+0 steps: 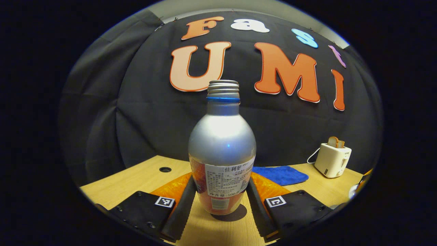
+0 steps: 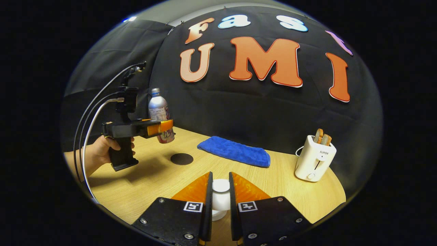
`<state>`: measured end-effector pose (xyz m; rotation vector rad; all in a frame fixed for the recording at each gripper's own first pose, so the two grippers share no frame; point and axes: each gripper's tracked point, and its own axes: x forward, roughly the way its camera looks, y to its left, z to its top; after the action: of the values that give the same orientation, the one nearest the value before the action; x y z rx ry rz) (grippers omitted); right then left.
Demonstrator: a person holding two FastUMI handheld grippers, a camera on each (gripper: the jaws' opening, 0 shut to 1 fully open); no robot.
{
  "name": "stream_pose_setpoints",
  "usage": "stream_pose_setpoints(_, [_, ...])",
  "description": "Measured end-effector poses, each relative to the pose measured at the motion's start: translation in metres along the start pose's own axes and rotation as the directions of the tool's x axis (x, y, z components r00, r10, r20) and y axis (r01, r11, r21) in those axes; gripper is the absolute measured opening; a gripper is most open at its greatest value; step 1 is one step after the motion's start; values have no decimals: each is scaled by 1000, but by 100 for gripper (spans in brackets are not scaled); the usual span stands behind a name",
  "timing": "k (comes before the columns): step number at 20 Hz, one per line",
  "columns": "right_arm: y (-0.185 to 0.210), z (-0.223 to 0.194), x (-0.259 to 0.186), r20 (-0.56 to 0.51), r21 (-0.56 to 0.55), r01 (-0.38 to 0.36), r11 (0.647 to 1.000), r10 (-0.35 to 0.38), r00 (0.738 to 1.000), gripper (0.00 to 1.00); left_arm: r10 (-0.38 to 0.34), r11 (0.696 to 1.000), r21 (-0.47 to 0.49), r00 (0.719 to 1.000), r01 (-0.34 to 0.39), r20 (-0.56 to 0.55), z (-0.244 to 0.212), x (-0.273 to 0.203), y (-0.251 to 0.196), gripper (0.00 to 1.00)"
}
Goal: Open the teacup lid with one hand, grasp the water bottle and pour water into the teacup with the other hand; after pouring, place the water bottle on the coaster and then close the teacup lid.
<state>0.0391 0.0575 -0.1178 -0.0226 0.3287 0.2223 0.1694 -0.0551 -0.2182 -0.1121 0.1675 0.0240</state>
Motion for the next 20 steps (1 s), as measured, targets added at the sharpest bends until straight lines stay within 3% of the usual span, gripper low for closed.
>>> stream_pose_setpoints(11, [-3, -17, 5, -49, -5, -1, 1000, 1, 999, 23, -48, 999, -21, 984, 45, -172, -73, 42, -19, 82])
stream_pose_setpoints(13, [-1, -20, 6, -56, -3, -6, 1000, 6, 998, 23, -50, 999, -19, 979, 48, -195, -81, 43, -20, 79])
stream_pose_setpoints(17, [1, -25, 10, -65, 7, -12, 1000, 12, 998, 23, -51, 999, -5, 977, 51, -208, -87, 44, -21, 84])
stream_pose_setpoints(18, [2, -25, 10, -65, 8, -12, 1000, 13, 998, 23, -49, 999, 5, 975, 51, -219, -90, 44, -20, 82])
stream_pose_setpoints(19, [1, -24, 11, -65, 9, -10, 1000, 11, 998, 23, -55, 998, 7, 973, 58, -223, -91, 44, -21, 87])
stream_pose_setpoints(20, [2, -23, 11, -62, 12, -12, 1000, 12, 998, 23, -60, 998, 5, 972, 63, -226, -92, 45, -21, 82])
